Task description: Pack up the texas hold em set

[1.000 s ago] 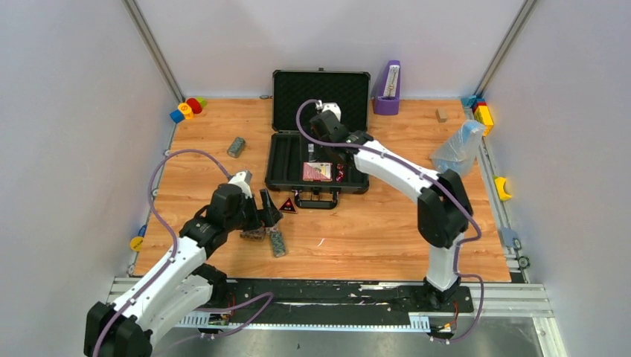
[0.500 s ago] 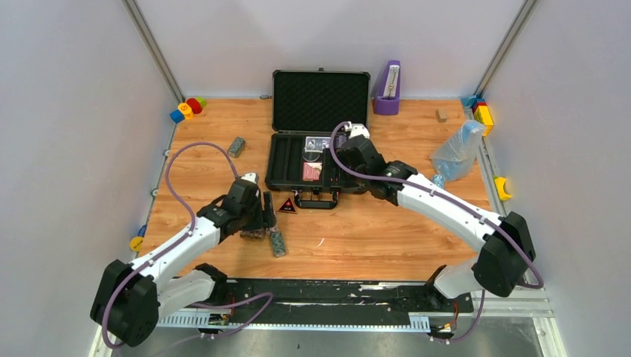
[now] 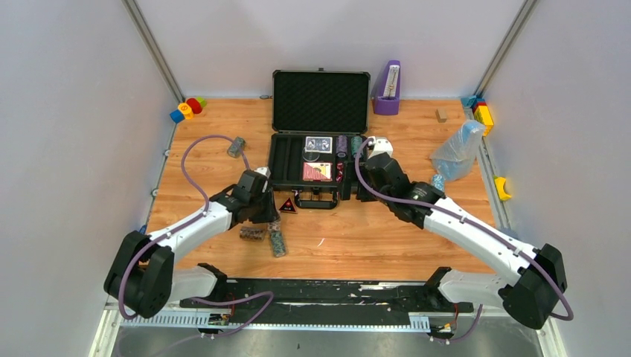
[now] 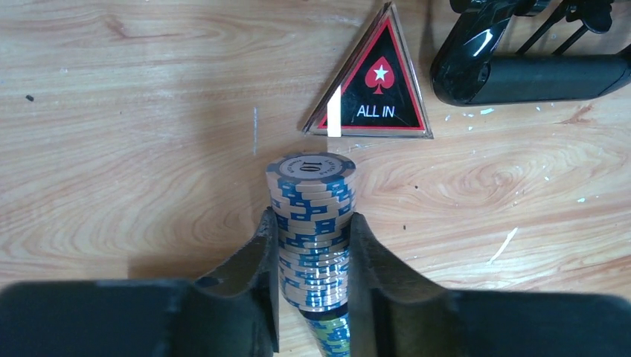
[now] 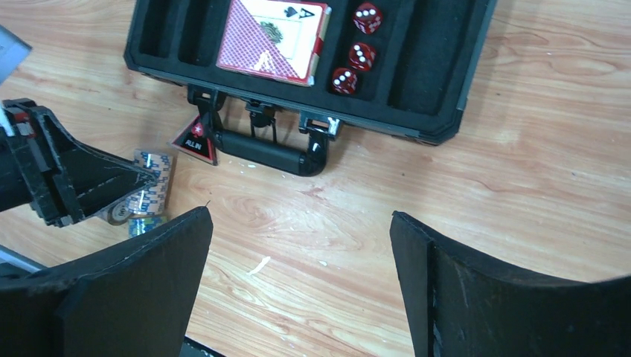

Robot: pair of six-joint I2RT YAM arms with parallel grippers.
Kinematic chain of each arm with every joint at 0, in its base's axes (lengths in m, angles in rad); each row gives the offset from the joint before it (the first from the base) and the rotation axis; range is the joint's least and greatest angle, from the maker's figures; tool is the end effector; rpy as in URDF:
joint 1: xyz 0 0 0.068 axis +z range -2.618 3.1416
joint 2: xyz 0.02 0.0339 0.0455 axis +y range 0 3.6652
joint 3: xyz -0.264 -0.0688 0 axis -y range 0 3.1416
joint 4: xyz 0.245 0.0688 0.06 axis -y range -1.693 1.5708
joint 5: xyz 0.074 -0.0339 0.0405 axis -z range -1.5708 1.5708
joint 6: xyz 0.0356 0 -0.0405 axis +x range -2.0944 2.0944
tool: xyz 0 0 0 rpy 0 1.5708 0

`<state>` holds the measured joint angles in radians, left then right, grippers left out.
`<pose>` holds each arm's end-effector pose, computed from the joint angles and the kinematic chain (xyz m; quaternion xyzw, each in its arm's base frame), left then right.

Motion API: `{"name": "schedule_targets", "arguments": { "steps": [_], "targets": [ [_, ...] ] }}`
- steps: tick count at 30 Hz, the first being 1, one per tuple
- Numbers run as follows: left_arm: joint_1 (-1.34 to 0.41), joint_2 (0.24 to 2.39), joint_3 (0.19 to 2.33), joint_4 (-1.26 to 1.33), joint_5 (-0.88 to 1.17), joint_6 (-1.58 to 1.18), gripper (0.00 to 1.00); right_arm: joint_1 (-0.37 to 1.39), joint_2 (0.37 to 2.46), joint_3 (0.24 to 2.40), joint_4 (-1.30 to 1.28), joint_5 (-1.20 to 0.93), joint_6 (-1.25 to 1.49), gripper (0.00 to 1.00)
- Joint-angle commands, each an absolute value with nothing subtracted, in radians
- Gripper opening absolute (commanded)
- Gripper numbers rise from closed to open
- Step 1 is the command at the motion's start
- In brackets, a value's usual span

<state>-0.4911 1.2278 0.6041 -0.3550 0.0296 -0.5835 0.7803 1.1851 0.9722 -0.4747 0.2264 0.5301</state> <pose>0.1990 -0.1076 0.1768 -0.0399 0.9556 -0.1615 0.2434 0.1881 0.1750 0.2960 -0.0642 0.8973 0.1778 0.3989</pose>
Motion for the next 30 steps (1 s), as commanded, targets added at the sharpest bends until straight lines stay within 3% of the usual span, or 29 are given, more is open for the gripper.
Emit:
{"name": "schedule_targets", "arguments": {
  "steps": [1, 12, 19, 21, 24, 26, 30],
  "targets": [
    [-0.495, 1.2, 0.683, -0.394, 0.05, -0.564, 0.17, 0.777, 1.125, 0.938, -0.455, 0.291, 0.531, 0.91],
    [-0.494, 1.091, 0.886, -0.536, -0.072, -0.499, 0.12, 0.776, 0.973, 0.863, -0.46, 0.352, 0.519, 0.9],
    [-0.472, 1.227, 1.057, -0.512, -0.14, -0.443, 0.08, 0.776, 0.907, 0.826, -0.457, 0.36, 0.513, 0.9],
    [-0.471, 1.273, 1.108, -0.538, -0.115, -0.441, 0.17, 0.776, 0.899, 0.823, -0.461, 0.351, 0.506, 0.91],
    [-0.471, 1.297, 1.117, -0.558, -0.047, -0.447, 0.6, 0.777, 0.879, 0.809, -0.467, 0.344, 0.51, 0.92],
    [-0.48, 1.288, 1.084, -0.561, -0.015, -0.454, 0.75, 0.776, 0.868, 0.801, -0.467, 0.342, 0.52, 0.92],
    [-0.541, 1.215, 0.983, -0.56, -0.006, -0.467, 0.93, 0.776, 0.862, 0.794, -0.465, 0.341, 0.532, 0.93]
  ]
}}
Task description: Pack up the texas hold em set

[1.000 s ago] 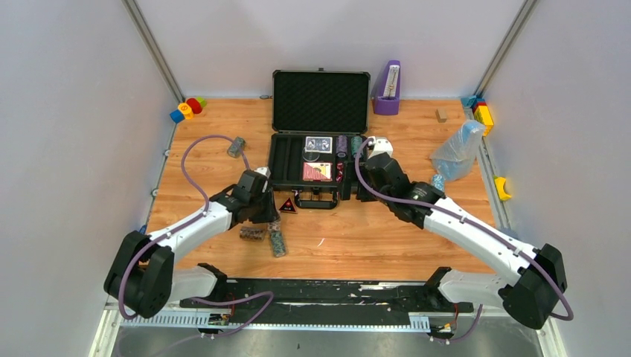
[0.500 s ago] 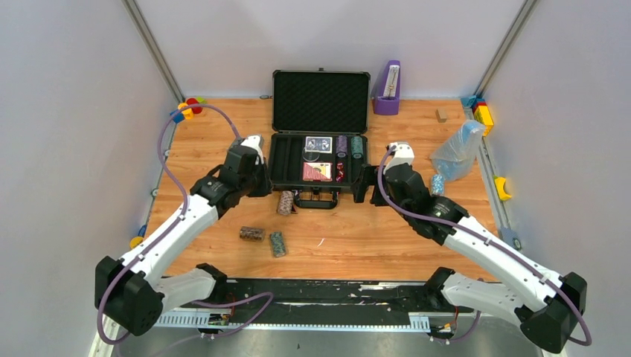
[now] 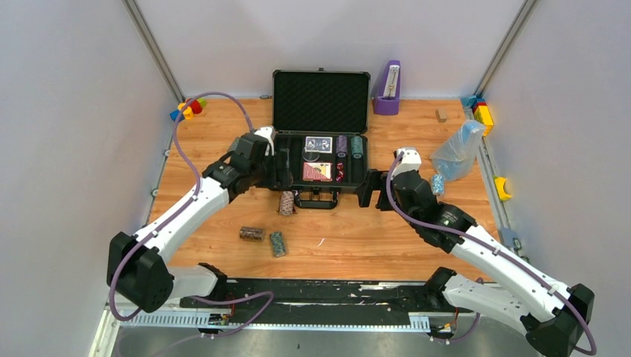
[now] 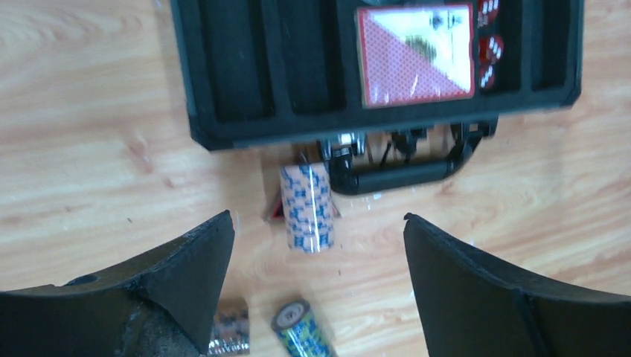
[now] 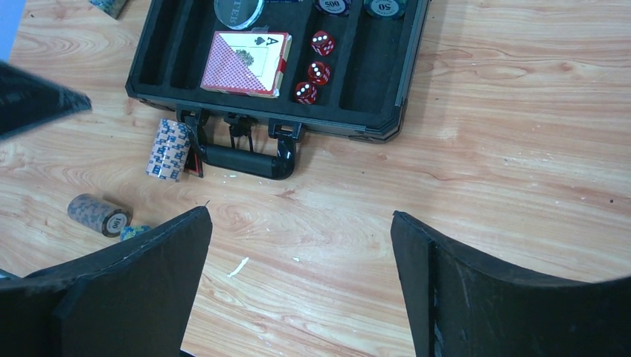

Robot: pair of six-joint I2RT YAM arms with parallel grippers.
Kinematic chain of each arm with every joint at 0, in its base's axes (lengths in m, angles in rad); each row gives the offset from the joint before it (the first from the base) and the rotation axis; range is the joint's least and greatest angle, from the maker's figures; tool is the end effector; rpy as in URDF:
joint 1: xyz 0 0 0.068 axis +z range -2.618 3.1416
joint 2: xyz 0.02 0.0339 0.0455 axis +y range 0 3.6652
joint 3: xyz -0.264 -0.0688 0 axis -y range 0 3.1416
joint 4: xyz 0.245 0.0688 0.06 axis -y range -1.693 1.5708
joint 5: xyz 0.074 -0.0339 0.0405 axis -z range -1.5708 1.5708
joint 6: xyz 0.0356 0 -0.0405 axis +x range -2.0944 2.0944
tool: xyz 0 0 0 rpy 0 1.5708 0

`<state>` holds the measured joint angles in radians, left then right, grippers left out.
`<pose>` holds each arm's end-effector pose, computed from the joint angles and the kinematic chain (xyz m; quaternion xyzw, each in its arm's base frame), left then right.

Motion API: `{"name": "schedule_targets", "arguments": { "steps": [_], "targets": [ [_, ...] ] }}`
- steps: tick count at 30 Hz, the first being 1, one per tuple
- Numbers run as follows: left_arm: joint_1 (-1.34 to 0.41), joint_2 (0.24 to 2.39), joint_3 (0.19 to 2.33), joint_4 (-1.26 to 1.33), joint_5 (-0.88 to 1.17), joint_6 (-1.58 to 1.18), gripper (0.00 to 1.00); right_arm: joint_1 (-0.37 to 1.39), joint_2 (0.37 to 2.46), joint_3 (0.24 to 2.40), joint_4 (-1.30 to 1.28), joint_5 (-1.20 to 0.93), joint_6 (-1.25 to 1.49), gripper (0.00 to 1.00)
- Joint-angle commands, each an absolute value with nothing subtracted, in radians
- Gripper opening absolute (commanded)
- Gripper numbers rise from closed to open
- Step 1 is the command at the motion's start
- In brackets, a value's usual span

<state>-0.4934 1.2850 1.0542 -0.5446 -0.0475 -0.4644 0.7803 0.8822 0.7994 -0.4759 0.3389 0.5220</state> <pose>0.2439 -0.1293 0.2925 0.0042 0.9217 -0.1590 0.3537 0.1452 0.1271 0.2999 -0.0300 0.8655 0.1723 0.4694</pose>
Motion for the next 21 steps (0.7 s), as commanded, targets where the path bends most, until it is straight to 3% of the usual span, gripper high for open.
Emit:
{"name": "schedule_targets", "arguments": {
  "steps": [1, 9, 21],
  "targets": [
    [-0.568, 1.183, 0.964, -0.556, -0.006, -0.467, 0.96, 0.776, 0.863, 0.793, -0.462, 0.34, 0.532, 0.93],
    [-0.627, 1.099, 0.797, -0.472, -0.017, -0.5, 0.99, 0.776, 0.884, 0.8, -0.445, 0.319, 0.522, 0.93],
    [-0.628, 1.329, 0.815, -0.331, -0.068, -0.505, 0.89, 0.776, 0.821, 0.752, -0.448, 0.286, 0.554, 0.92]
  ]
}}
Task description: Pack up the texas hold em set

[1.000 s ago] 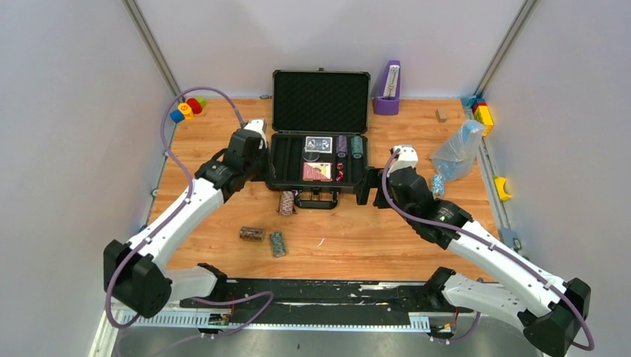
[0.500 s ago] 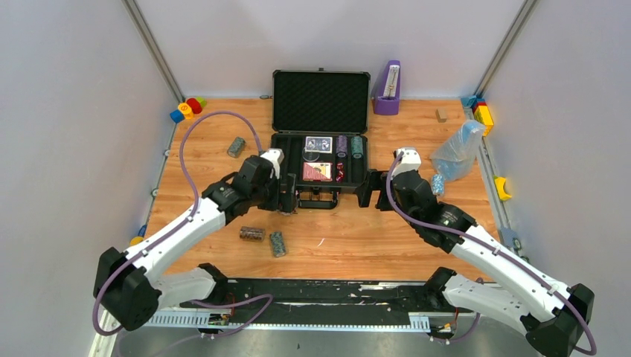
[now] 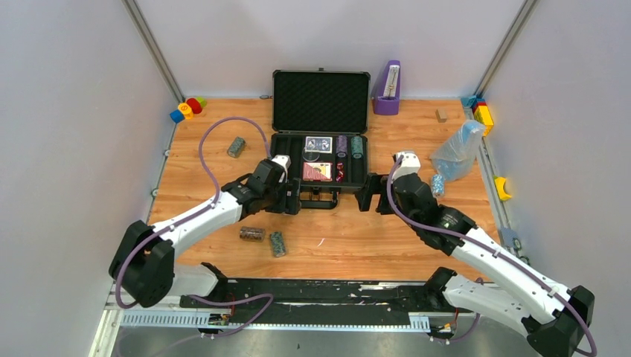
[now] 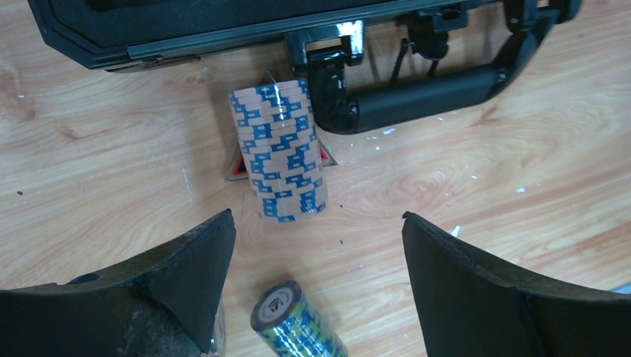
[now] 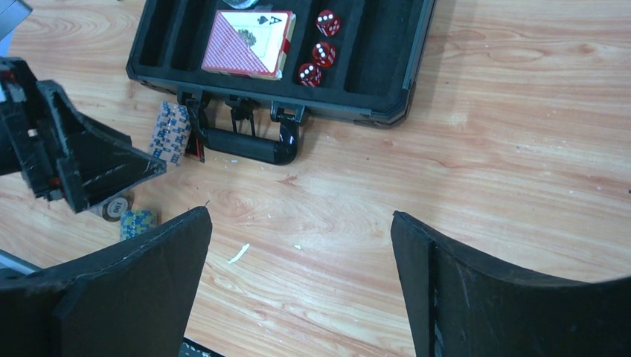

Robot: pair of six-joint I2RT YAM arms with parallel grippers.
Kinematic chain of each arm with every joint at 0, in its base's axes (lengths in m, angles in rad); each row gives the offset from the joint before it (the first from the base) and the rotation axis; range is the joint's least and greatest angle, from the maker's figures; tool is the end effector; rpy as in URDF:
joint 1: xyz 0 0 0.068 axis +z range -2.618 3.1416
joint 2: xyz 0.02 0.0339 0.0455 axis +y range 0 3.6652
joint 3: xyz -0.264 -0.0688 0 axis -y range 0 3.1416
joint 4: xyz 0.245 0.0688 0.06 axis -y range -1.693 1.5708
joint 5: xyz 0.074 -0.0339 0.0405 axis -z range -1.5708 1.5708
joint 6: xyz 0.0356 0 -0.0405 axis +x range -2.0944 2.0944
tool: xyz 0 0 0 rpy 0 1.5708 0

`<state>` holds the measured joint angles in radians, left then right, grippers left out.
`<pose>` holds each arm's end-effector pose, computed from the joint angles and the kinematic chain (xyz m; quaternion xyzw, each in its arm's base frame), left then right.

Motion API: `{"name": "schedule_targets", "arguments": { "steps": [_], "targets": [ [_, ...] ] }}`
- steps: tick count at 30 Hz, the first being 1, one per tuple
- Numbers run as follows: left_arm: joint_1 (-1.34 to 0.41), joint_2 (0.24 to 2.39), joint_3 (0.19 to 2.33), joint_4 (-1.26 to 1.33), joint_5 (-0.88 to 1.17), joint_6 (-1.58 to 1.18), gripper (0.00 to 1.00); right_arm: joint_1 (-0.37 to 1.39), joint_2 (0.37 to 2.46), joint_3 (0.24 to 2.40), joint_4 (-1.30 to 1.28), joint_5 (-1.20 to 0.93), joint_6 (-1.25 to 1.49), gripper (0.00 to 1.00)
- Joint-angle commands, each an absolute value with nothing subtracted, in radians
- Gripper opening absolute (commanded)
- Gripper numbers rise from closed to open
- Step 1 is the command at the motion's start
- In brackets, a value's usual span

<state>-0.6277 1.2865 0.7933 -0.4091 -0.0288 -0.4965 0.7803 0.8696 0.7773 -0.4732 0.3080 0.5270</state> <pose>0.2095 -0.1507 0.2178 0.0572 0.9428 -0.1633 0.2848 0.1428 0.1262 0.2945 -0.0361 0.8683 0.1828 0.4597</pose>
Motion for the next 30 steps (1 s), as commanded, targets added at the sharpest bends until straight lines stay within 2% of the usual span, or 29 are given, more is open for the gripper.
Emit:
{"name": "schedule_targets", "arguments": {
  "steps": [1, 6, 10, 17, 19, 24, 30],
  "targets": [
    [-0.628, 1.34, 0.815, -0.322, -0.077, -0.505, 0.87, 0.776, 0.812, 0.745, -0.448, 0.28, 0.557, 0.92],
    [-0.627, 1.437, 0.808, -0.294, -0.108, -0.519, 0.82, 0.776, 0.779, 0.718, -0.45, 0.265, 0.563, 0.92],
    [-0.628, 1.481, 0.8, -0.275, -0.141, -0.53, 0.74, 0.776, 0.777, 0.713, -0.455, 0.265, 0.561, 0.92],
    [-0.628, 1.372, 0.839, -0.407, -0.157, -0.507, 0.22, 0.776, 0.754, 0.692, -0.466, 0.251, 0.562, 0.92],
    [-0.627, 1.307, 0.861, -0.452, -0.158, -0.494, 0.13, 0.776, 0.746, 0.684, -0.466, 0.25, 0.564, 0.92],
    [-0.606, 1.191, 0.917, -0.53, -0.163, -0.461, 0.08, 0.776, 0.748, 0.678, -0.462, 0.247, 0.563, 0.92],
    [-0.513, 1.21, 0.991, -0.525, -0.118, -0.41, 0.08, 0.776, 0.758, 0.674, -0.458, 0.238, 0.56, 0.92]
  ]
}}
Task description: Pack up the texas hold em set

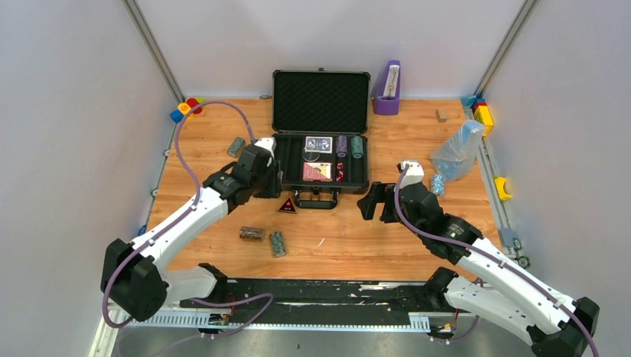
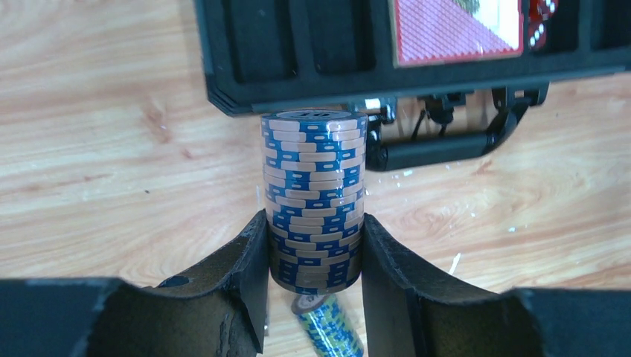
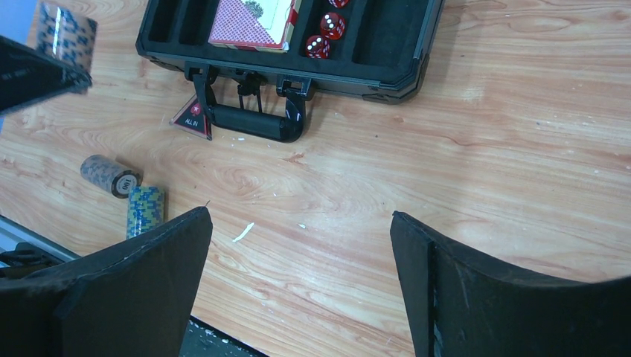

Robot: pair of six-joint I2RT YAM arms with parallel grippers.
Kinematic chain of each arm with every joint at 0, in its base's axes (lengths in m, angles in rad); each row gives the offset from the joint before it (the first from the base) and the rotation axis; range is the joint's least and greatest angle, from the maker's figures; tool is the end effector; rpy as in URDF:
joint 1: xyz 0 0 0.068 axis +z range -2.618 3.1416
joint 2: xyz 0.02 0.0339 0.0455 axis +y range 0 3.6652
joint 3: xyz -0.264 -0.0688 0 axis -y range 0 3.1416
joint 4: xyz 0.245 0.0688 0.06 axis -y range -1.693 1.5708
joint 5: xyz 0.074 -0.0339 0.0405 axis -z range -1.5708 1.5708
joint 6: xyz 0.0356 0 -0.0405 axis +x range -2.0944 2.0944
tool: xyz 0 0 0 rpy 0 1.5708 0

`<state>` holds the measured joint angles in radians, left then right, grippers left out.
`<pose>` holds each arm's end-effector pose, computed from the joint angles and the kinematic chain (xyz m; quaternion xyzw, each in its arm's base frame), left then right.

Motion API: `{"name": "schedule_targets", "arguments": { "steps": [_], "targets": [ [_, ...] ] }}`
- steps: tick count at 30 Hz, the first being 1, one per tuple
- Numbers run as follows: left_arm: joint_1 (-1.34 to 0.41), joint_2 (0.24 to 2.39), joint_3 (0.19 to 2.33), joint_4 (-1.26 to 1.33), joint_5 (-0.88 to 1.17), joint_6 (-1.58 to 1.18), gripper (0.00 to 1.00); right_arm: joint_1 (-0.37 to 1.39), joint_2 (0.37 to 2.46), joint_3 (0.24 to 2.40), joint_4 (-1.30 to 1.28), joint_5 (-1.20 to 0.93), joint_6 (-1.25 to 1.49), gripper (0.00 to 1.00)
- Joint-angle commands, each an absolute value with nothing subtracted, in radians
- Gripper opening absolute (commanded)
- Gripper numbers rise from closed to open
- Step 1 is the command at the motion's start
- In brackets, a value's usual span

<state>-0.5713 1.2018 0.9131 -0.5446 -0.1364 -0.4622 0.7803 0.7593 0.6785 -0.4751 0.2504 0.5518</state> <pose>0.2131 -0.1312 0.2666 0.0262 0.9306 -0.1224 0.3441 0.1268 0.1131 0.2780 -0.0386 0.8684 0.2121 0.4465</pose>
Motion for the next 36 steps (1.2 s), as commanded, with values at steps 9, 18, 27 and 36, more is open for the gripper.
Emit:
{"name": "schedule_targets", "arguments": {
  "steps": [9, 18, 27, 36],
  "targets": [
    [-0.385, 1.468, 1.235, -0.469, -0.094, -0.31, 0.09, 0.776, 0.761, 0.681, -0.458, 0.234, 0.561, 0.91],
    [-0.33, 1.797, 1.489, -0.475, -0.026, -0.283, 0.08, 0.776, 0.795, 0.711, -0.458, 0.257, 0.548, 0.91],
    [-0.32, 1.967, 1.651, -0.531, -0.021, -0.272, 0.62, 0.776, 0.796, 0.721, -0.457, 0.265, 0.558, 0.91],
    [-0.319, 1.876, 1.597, -0.546, -0.053, -0.279, 0.87, 0.776, 0.793, 0.713, -0.457, 0.256, 0.561, 0.91]
  ]
}}
